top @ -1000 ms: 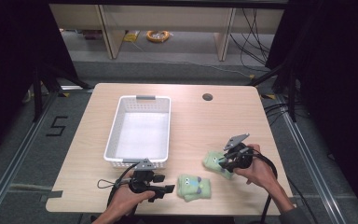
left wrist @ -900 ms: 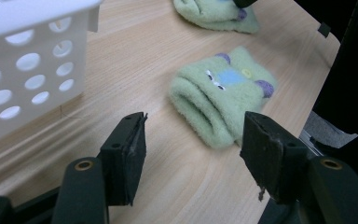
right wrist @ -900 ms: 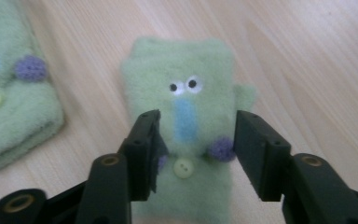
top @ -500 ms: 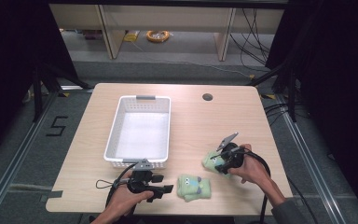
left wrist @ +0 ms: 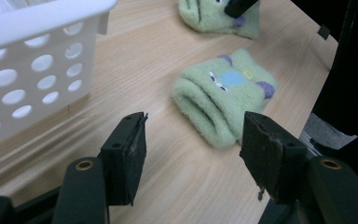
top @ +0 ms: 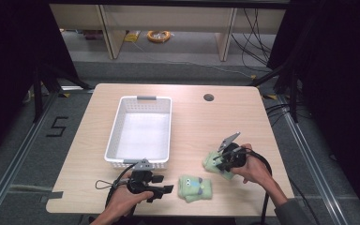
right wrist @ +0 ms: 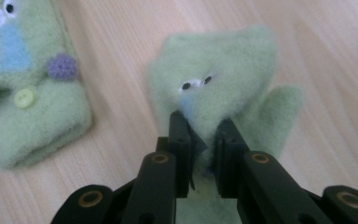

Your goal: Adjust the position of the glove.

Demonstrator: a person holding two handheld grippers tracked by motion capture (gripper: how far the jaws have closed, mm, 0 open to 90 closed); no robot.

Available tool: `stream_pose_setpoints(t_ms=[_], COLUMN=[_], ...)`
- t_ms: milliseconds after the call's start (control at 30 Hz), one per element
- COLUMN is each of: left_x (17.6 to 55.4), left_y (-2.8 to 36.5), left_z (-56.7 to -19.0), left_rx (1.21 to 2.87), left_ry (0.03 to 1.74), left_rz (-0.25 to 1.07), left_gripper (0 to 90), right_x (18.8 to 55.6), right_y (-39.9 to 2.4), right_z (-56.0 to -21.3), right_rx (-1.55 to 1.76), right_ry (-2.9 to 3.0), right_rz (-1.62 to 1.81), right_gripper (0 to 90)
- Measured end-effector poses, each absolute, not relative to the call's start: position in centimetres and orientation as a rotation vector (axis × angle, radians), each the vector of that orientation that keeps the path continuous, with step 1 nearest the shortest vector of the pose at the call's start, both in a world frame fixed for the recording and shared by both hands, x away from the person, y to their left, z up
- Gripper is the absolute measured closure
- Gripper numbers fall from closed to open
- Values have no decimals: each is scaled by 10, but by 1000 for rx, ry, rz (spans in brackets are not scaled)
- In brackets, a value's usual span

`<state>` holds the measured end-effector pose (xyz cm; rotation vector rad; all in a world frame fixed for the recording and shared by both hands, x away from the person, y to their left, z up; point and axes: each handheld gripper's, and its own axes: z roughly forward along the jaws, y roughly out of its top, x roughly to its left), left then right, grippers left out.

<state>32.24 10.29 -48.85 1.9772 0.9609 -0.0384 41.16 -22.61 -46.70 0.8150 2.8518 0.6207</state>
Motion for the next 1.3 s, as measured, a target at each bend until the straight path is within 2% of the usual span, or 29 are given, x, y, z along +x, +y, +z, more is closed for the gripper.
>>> stream_pose_setpoints(t_ms=[433, 533, 933, 1200, 1300], left_x=[322, 322, 320, 320, 320], left_y=[113, 118, 128, 127, 126], left_z=[-490, -490, -490, -490, -491], left_rx=[1961, 1958, 1945, 1941, 1945], left_ry=[978, 999, 1017, 1009, 1007], left_rz=[-31, -14, -10, -23, -19], left_gripper=[399, 398, 398, 398, 398], right_x=[398, 393, 363, 362, 364], right_y=[-215, -207, -166, -154, -152], right_z=[-419, -415, -432, -447, -451], right_rx=[680, 565, 317, 249, 262], right_ry=[2893, 2941, 3106, 3155, 3179], right_rz=[733, 779, 850, 776, 764], right_gripper=[802, 801, 795, 784, 755])
